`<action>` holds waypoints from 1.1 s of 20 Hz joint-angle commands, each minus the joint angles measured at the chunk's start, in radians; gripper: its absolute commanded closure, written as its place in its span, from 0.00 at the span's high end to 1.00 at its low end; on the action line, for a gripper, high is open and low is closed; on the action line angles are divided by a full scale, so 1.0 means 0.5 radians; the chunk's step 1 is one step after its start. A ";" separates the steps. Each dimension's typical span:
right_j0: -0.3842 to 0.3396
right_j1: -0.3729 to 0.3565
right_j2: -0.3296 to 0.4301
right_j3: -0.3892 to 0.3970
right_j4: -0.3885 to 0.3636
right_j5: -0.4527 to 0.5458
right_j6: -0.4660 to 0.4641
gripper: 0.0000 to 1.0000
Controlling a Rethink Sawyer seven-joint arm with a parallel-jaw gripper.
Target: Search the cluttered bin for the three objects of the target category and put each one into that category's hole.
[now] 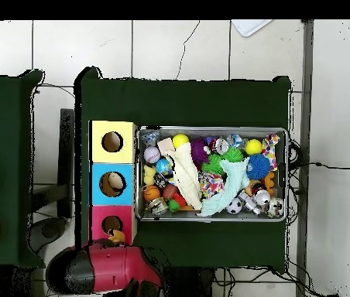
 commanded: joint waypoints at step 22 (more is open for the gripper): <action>0.074 0.143 0.149 -0.101 0.226 -0.001 0.401 0.00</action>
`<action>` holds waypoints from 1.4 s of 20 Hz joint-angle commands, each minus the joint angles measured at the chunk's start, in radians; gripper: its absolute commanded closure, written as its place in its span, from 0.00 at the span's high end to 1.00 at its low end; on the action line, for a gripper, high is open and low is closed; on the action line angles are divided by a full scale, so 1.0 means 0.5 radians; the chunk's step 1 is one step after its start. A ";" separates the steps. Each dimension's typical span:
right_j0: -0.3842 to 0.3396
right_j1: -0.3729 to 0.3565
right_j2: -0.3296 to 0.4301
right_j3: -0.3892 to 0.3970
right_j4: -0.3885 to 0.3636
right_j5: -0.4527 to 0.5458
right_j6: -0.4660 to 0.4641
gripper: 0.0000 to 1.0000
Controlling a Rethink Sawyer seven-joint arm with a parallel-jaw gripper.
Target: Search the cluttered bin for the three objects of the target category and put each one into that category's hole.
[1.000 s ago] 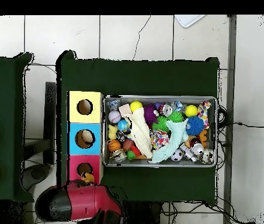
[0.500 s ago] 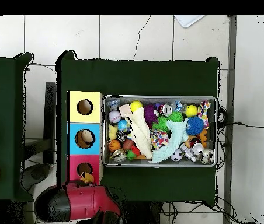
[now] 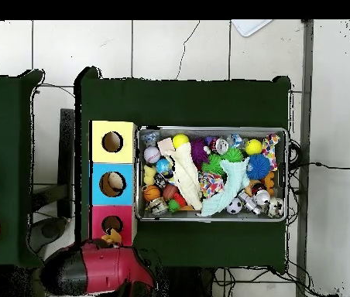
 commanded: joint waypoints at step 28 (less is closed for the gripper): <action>-0.088 0.014 0.073 -0.372 0.007 0.478 0.232 0.00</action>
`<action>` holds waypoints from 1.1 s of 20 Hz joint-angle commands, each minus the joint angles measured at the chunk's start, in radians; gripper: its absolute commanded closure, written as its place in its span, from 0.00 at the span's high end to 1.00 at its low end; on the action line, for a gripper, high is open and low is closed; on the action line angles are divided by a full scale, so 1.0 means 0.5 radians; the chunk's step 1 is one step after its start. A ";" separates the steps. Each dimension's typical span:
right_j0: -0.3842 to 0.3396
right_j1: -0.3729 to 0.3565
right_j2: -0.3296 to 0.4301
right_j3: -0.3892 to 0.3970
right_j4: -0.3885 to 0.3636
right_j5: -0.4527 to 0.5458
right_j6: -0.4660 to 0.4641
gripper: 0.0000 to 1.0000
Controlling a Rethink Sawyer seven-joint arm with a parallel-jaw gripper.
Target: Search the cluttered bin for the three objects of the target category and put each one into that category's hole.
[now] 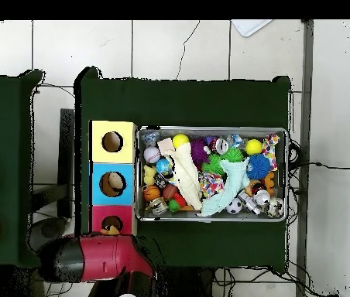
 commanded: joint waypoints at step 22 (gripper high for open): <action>0.042 0.033 -0.023 -0.308 -0.039 0.173 0.342 1.00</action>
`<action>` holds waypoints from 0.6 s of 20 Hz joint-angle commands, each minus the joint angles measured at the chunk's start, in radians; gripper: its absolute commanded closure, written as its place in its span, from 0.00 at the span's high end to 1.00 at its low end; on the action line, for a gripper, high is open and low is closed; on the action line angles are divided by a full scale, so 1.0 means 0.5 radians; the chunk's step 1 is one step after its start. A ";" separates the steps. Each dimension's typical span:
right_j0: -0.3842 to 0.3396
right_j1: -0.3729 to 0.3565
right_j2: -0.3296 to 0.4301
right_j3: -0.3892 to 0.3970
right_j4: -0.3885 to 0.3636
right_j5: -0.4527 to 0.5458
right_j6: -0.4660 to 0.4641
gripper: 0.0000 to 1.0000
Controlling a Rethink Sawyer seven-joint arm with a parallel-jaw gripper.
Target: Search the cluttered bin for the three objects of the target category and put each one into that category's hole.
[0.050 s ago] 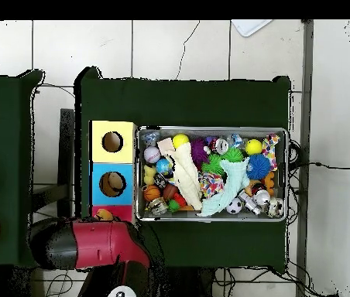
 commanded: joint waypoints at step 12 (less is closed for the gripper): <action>0.064 -0.046 -0.051 0.106 -0.060 0.021 0.286 1.00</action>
